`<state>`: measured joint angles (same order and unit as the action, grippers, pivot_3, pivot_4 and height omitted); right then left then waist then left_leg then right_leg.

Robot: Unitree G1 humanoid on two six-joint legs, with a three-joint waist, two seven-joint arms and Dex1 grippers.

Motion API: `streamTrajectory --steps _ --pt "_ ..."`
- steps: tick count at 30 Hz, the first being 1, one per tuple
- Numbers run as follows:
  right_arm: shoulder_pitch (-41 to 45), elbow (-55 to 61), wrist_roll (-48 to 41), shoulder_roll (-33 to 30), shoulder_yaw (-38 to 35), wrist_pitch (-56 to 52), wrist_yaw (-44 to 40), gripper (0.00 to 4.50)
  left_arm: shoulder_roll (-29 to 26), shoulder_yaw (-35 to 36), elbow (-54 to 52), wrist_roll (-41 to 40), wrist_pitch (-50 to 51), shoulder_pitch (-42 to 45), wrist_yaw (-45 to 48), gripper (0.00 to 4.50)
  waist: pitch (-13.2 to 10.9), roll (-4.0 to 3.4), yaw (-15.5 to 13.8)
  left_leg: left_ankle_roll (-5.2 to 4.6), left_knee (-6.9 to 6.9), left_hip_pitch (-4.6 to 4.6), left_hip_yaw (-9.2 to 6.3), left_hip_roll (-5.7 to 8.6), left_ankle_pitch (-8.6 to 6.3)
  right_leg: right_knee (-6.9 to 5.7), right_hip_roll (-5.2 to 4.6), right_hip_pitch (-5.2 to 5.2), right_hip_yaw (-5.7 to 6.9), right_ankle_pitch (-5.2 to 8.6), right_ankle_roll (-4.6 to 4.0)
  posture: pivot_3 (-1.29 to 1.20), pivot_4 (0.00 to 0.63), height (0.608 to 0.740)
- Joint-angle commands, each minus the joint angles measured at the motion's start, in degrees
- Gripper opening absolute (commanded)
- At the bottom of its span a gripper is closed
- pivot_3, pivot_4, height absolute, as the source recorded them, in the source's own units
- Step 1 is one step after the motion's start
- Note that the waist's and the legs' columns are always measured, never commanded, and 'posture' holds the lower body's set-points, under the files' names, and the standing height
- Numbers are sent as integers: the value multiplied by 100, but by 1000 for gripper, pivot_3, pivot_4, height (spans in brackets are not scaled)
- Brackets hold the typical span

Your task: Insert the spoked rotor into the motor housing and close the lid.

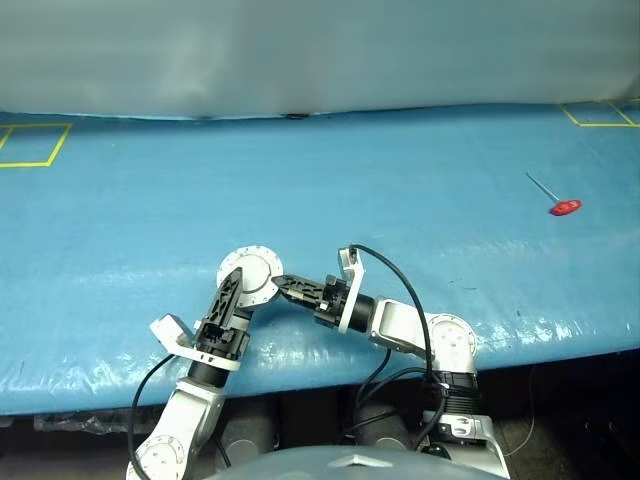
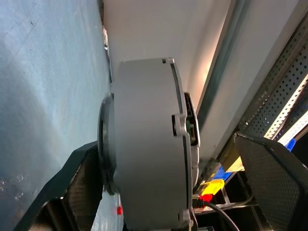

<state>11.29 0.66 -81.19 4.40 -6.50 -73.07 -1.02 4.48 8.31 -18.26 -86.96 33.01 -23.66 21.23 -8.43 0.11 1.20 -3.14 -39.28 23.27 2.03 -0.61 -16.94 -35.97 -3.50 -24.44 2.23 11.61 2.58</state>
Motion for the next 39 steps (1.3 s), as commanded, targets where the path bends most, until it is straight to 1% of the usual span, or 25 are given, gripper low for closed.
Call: streamTrajectory --steps 1,4,5,7,8,10,11,12,18,20,22,28,29,32,34,36,39 --pt "-84 294 -477 298 266 -47 -21 1136 288 -172 -332 -197 -52 85 -41 4500 0 0 -4 0 0 1 0 1 0 0 -1 0 0 0 0 0 150 740" --pt "-112 330 -590 249 343 2 -5 1136 284 -209 -371 -231 -70 75 -118 4500 0 0 -2 -1 -3 1 0 1 -1 0 0 0 -1 0 0 0 150 740" --pt "-116 340 -603 236 362 20 -4 1136 282 -216 -378 -242 -77 66 -144 4327 0 0 -2 -1 -4 1 0 1 -1 0 0 0 -1 0 0 0 150 740" --pt "-121 358 -617 207 403 67 3 1136 279 -230 -392 -279 -96 47 -168 3924 0 0 6 -1 -3 1 0 0 -1 0 0 0 0 0 0 0 150 740" --pt "-124 366 -616 190 429 95 -2 1136 272 -239 -394 -293 -101 40 -164 3487 0 0 5 -1 -3 1 0 0 -1 0 1 -1 -1 -1 1 0 150 740" --pt "-128 378 -605 155 480 135 -21 1136 267 -252 -396 -316 -105 28 -165 2930 0 0 2 -1 -3 1 0 0 -1 0 1 -1 0 -2 3 0 150 740" --pt "-128 387 -585 135 507 149 -39 1136 263 -259 -397 -321 -107 22 -168 2576 0 0 -3 -2 -4 1 0 0 -1 0 1 0 0 -2 4 0 150 740" --pt "-129 394 -571 120 526 160 -50 1136 260 -265 -398 -325 -110 19 -170 2405 1 1 -8 -2 -5 1 0 1 -1 0 0 1 0 -2 3 0 150 740" --pt "-114 372 -416 76 532 340 -130 1136 269 -284 -376 -300 -152 27 -157 2420 1 1 -3 -5 -13 3 0 1 -2 0 0 2 0 -1 1 0 150 740" --pt "-109 367 -330 52 519 401 -175 1856 265 -286 -374 -293 -174 31 -155 2420 1 1 -4 -5 -13 3 0 1 -2 -1 1 2 0 -1 1 0 150 740" --pt "-109 366 -291 23 524 438 -208 2426 264 -284 -376 -285 -201 34 -164 2420 1 1 -8 -5 -15 4 0 1 -3 -1 0 2 0 -2 3 0 150 740" --pt "-138 444 -177 -155 425 639 -244 4385 265 -252 -473 -202 -399 92 -313 2420 1 1 -5 -8 -21 7 0 1 -4 -1 0 2 0 -2 2 0 150 740" --pt "-148 471 -130 -199 416 683 -264 4490 258 -240 -482 -184 -441 106 -342 2420 1 1 -6 -8 -22 7 0 1 -4 -1 0 2 0 -2 1 0 150 740" --pt "-245 835 330 -455 489 990 -731 4500 178 -131 -462 -127 -590 227 -466 2420 1 1 -25 -8 -25 10 0 2 -5 -1 0 1 0 -2 1 0 150 740" --pt "-343 1195 1151 -856 815 1451 -1278 4500 121 7 -376 -84 -719 400 -575 2420 1 1 -45 -10 -29 12 -1 2 -5 -1 0 1 1 -3 4 0 150 740" --pt "-460 1421 1781 -1126 1101 1880 -1692 4500 52 131 -255 -68 -789 593 -656 2420 2 4 -52 -10 -34 12 -1 3 -5 -1 0 2 1 -3 4 0 150 740" --pt "-695 1679 3016 -1383 1597 2983 -2160 4500 -84 360 66 21 -908 1021 -822 2420 3 5 -54 -10 -37 10 -1 4 -5 -4 1 5 0 -7 9 0 150 740"
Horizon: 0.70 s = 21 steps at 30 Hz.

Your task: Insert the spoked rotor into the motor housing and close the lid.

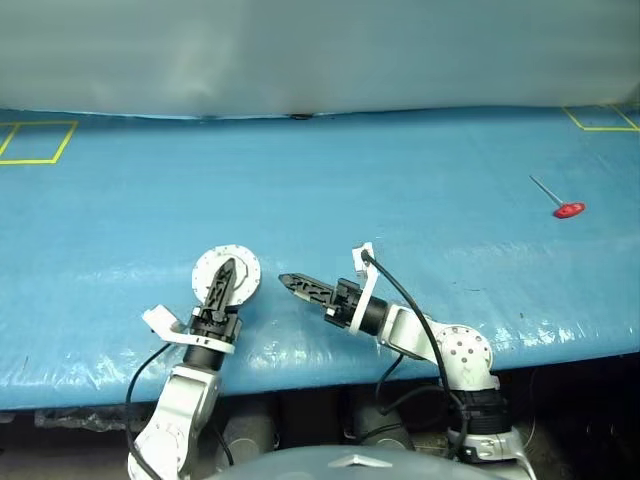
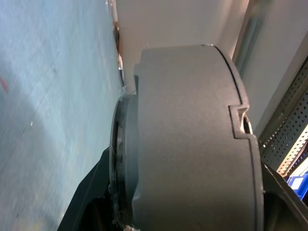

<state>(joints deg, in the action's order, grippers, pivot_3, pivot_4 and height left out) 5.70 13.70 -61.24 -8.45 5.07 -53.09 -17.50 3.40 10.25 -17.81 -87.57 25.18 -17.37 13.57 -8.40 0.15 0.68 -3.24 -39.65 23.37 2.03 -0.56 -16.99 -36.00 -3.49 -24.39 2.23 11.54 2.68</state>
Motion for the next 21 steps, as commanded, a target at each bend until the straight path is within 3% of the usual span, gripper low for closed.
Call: streamTrajectory --steps 1,5,7,12,21 --pt "-192 410 1515 -235 678 1399 -687 4500 -18 257 167 141 -175 564 -162 2420 1 1 -2 1 -3 0 -1 0 1 -2 2 0 1 -6 10 0 150 740" --pt "-391 317 3329 -616 1463 3084 -1046 4500 -253 629 905 434 -280 1416 -387 2420 2 5 -5 5 -20 -1 -1 8 5 -4 4 6 1 -12 19 0 150 740" --pt "-476 196 3806 -610 1591 3616 -1039 4500 -352 776 1238 562 -288 1783 -410 2420 3 9 1 23 -25 -2 0 16 16 -4 4 10 1 -13 22 0 150 740" --pt "-649 -96 4383 -373 1536 4443 -978 4500 -718 1213 2655 1056 -417 3110 -528 2420 2 26 -45 33 -27 -2 -6 17 33 -5 7 14 6 -22 13 0 150 740" --pt "-795 -233 4652 -194 1411 4485 -945 4500 -999 1769 4965 1903 -664 5076 -278 2420 -9 57 -77 34 -27 -3 -7 22 45 1 6 21 9 -38 15 0 150 740"
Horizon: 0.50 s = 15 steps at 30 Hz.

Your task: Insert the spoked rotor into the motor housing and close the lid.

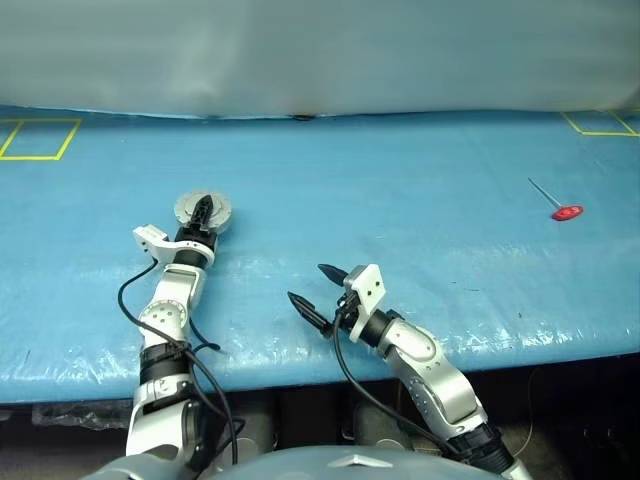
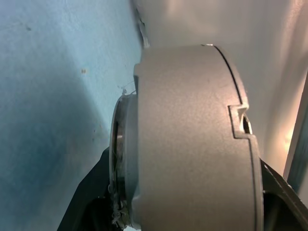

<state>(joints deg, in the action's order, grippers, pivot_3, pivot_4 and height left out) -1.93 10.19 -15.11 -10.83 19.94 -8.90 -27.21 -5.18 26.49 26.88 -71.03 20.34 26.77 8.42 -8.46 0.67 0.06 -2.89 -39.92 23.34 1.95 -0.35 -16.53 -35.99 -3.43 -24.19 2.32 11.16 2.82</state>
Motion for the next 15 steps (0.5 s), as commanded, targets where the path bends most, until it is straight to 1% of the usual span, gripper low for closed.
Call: streamTrajectory --steps 1,5,8,10,12,14,15 --pt "-41 123 56 46 -88 54 18 4500 -175 193 800 370 -235 875 288 2420 -5 9 -15 1 0 1 0 6 1 0 1 0 3 0 0 0 150 740" --pt "-70 153 88 55 -131 6 18 4500 -280 381 1612 781 -385 1358 432 2420 -10 16 25 1 1 2 2 6 1 4 1 -2 2 -1 2 0 150 740" --pt "-111 189 118 50 -151 -41 31 4500 -339 499 2027 1040 -424 1576 416 2420 -10 17 58 2 2 2 2 4 1 5 0 -2 2 -2 4 0 150 740" --pt "-129 189 143 43 -147 -57 25 4500 -361 553 2178 1184 -373 1628 383 3132 -10 17 54 2 5 2 2 -1 1 4 0 -4 3 -2 4 0 150 740" --pt "-139 189 163 36 -141 -64 19 4500 -368 600 2257 1291 -344 1654 366 3643 -10 17 53 7 4 -1 1 -6 4 -1 -1 -2 3 -2 4 0 150 740" --pt "-129 173 173 42 -133 -88 14 4500 -344 619 2169 1372 -230 1557 315 4303 -11 16 62 8 4 -29 1 -11 5 -1 -2 27 3 -1 3 0 150 740" --pt "-120 165 179 46 -130 -100 12 4500 -312 609 2045 1416 -149 1446 255 4419 -11 16 70 7 5 -59 2 -16 3 0 -2 53 2 0 2 0 150 740"
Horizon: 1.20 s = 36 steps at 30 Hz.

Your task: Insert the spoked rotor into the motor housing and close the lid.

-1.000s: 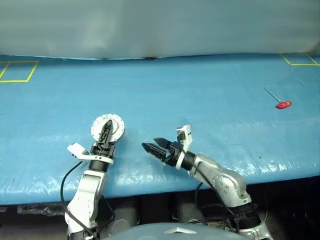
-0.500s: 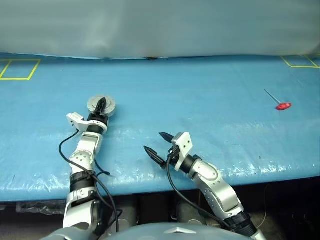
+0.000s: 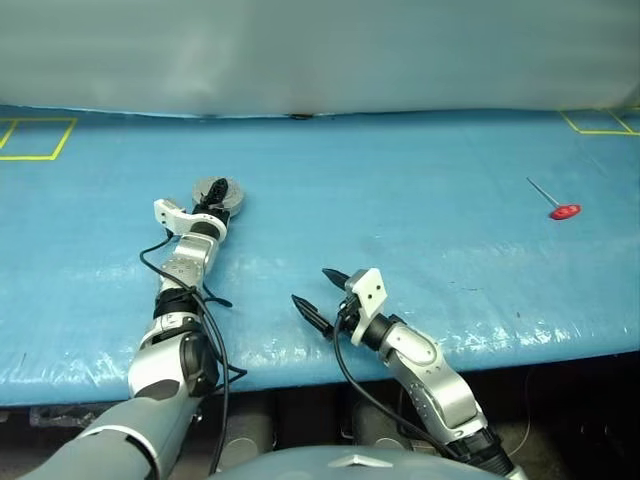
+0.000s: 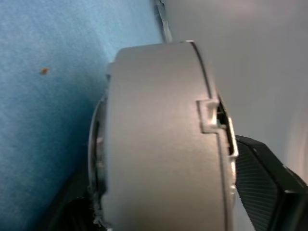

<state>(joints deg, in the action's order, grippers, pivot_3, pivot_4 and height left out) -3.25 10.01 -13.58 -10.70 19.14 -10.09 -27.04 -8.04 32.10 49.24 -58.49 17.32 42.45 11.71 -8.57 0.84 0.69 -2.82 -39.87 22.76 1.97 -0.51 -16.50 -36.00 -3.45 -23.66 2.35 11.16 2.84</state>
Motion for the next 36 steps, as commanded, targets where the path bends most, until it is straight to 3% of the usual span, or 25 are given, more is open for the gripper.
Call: streamTrajectory --steps 1,11,18,24,34,36 --pt "22 176 36 36 -48 10 -6 4500 1 12 -346 202 270 -255 -119 4419 1 -1 16 -2 1 -14 1 -5 -2 0 -1 11 -1 5 -7 0 150 740" --pt "78 82 77 45 -39 -70 -68 4500 279 80 -2955 -48 1658 -2511 -783 4419 42 -34 87 1 29 -36 12 -10 -4 -4 -13 8 -19 6 -13 0 150 740" --pt "158 47 20 4 -107 -222 -174 4500 246 223 -4273 -595 2172 -3725 -972 4419 51 -38 100 -14 75 -119 44 -23 -16 -11 -18 52 -30 42 -73 0 150 740" --pt "267 -18 31 6 -87 -333 -317 4500 382 161 -4438 -848 2073 -3776 -845 4419 51 -38 85 -11 74 -118 50 -27 -14 -21 -9 38 -32 44 -77 0 150 740" --pt "229 85 85 -53 -194 -439 -263 4500 1106 -34 -4160 -851 1626 -3356 -725 4419 53 -37 -120 -19 69 -112 34 -9 -15 -12 -14 26 -30 42 -74 0 150 740" --pt "183 113 103 -84 -193 -459 -252 4500 1147 -42 -4051 -862 1559 -3184 -646 4007 53 -36 -167 -22 67 -111 32 -6 -14 -10 -15 28 -29 42 -72 0 150 740"
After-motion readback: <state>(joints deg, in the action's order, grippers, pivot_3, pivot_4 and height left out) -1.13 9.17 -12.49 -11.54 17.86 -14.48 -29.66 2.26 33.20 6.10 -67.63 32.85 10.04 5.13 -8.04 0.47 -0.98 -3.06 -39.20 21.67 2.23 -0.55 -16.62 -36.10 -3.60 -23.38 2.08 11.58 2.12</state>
